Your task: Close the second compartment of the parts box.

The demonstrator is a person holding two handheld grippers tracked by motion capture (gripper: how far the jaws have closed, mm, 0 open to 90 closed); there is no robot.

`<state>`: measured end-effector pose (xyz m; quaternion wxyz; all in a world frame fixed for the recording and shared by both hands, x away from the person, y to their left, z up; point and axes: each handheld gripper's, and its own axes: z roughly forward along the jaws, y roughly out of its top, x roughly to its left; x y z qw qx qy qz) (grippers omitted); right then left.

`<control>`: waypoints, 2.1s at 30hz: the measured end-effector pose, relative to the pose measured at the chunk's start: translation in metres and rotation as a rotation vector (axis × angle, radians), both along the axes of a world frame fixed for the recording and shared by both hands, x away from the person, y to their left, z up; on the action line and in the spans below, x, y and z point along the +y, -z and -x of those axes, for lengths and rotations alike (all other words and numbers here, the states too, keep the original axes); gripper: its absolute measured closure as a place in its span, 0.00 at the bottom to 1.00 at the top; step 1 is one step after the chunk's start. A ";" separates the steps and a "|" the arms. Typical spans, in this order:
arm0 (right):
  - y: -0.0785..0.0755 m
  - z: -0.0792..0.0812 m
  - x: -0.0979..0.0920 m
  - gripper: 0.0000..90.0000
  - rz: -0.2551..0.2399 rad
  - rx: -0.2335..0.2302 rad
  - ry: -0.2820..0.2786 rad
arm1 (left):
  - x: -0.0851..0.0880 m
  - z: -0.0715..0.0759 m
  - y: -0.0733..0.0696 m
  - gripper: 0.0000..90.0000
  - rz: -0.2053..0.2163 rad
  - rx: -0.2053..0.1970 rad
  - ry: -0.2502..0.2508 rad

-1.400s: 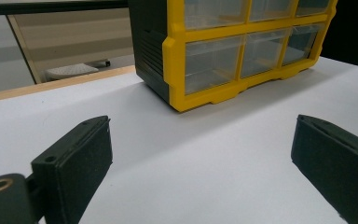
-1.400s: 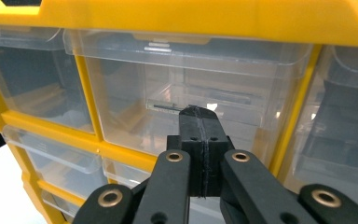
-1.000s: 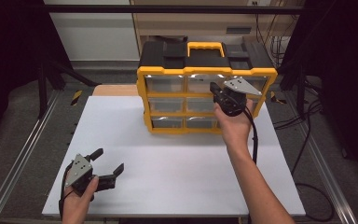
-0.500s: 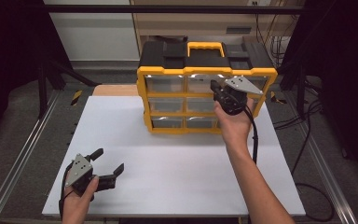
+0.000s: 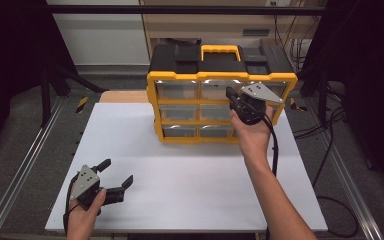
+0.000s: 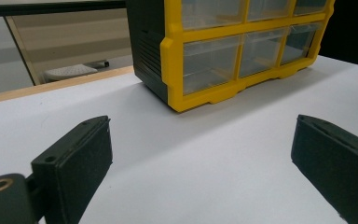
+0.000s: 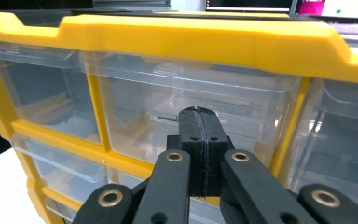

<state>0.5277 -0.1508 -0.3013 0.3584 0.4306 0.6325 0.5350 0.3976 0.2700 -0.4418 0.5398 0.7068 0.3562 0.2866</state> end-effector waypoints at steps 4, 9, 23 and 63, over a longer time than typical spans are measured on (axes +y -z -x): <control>-0.001 0.004 0.000 1.00 0.012 -0.011 -0.011 | 0.000 0.000 0.000 0.06 -0.002 -0.001 -0.003; -0.004 0.010 -0.001 1.00 0.017 -0.016 -0.022 | 0.001 0.000 0.000 0.06 -0.002 0.000 -0.004; -0.007 0.019 -0.005 1.00 0.029 -0.021 -0.033 | -0.001 0.000 0.000 0.06 -0.003 0.001 0.001; -0.012 0.044 -0.008 0.71 0.064 -0.047 -0.127 | -0.001 0.001 0.000 0.06 0.001 0.001 0.002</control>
